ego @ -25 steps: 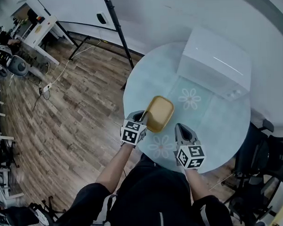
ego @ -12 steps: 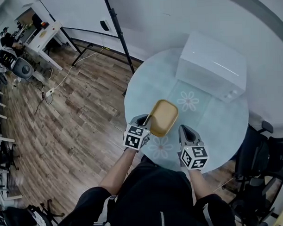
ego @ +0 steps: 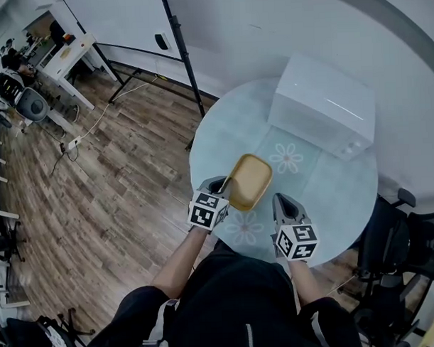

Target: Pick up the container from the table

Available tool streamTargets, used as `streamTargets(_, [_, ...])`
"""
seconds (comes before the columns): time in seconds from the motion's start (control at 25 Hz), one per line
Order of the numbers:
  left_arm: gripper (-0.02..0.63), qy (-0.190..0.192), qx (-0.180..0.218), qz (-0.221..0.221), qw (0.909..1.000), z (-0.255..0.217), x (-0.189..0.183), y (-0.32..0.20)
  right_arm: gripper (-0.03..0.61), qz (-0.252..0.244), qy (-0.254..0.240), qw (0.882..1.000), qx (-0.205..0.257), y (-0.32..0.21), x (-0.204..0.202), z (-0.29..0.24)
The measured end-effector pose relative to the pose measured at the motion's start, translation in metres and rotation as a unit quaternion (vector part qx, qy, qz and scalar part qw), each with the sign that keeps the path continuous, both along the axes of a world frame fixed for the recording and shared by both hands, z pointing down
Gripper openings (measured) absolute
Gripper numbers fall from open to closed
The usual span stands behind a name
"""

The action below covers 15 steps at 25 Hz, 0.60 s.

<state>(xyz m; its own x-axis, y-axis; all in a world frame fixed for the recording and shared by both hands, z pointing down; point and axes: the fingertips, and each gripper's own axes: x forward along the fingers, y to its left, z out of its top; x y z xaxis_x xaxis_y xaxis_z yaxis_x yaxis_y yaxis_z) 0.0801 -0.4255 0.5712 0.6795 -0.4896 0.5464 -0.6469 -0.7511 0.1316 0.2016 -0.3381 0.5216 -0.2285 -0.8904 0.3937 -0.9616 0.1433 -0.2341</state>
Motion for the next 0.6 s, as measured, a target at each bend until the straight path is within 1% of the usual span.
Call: streamTargets(0.6, [0.023,-0.002,-0.009,0.005,0.9999,0.0043,0.0023,-0.0052,0.025,-0.001,0.002,1.0,-0.004,-0.006,0.0011,-0.0002])
